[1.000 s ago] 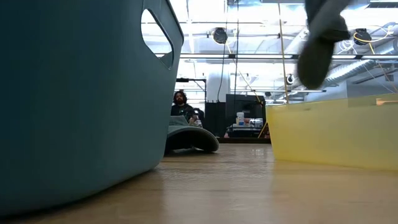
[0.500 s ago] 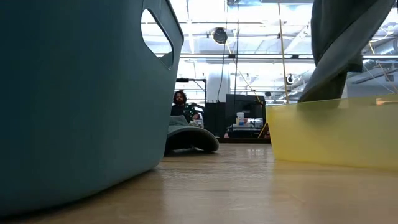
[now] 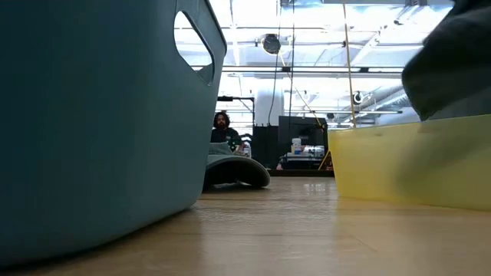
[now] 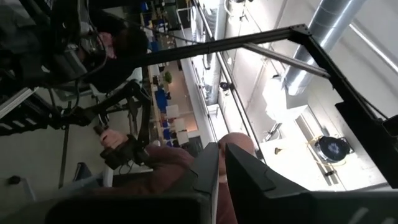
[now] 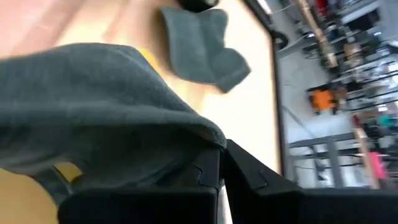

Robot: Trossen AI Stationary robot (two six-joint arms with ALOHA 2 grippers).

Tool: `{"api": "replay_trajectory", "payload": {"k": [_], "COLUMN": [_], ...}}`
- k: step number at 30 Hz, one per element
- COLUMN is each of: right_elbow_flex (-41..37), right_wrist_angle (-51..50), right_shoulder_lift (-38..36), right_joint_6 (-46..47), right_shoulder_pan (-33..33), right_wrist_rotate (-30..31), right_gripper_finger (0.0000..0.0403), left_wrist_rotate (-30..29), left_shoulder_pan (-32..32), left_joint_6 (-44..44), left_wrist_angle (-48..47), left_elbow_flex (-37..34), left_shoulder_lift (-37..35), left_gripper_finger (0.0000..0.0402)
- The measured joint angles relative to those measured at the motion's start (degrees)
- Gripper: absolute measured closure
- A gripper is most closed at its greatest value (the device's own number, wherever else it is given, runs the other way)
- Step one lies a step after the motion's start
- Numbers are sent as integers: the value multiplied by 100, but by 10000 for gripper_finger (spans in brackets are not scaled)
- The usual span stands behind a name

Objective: Pick & Place hat
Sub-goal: Put the middle black cap into the yellow bin

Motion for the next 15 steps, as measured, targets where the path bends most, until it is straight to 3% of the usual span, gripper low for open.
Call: {"api": "replay_trajectory", "payload": {"k": [5, 11, 15], "right_elbow_flex": [-238, -309, -309], "right_wrist_angle": [641, 824, 1054], "right_shoulder_lift": [29, 29, 27], "right_joint_6": [4, 3, 113], "right_shoulder_pan": [0, 11, 11], "right_wrist_rotate": [-698, -846, -1595], "right_gripper_finger": [403, 403, 402], "left_wrist_rotate": [54, 54, 54], "left_shoulder_pan": [2, 2, 2], "left_joint_6": [13, 245, 277], "left_wrist_angle": [-49, -201, -204], "left_elbow_flex": [0, 0, 0], "left_shoulder_lift": [0, 2, 2], "left_gripper_finger": [366, 366, 366]}}
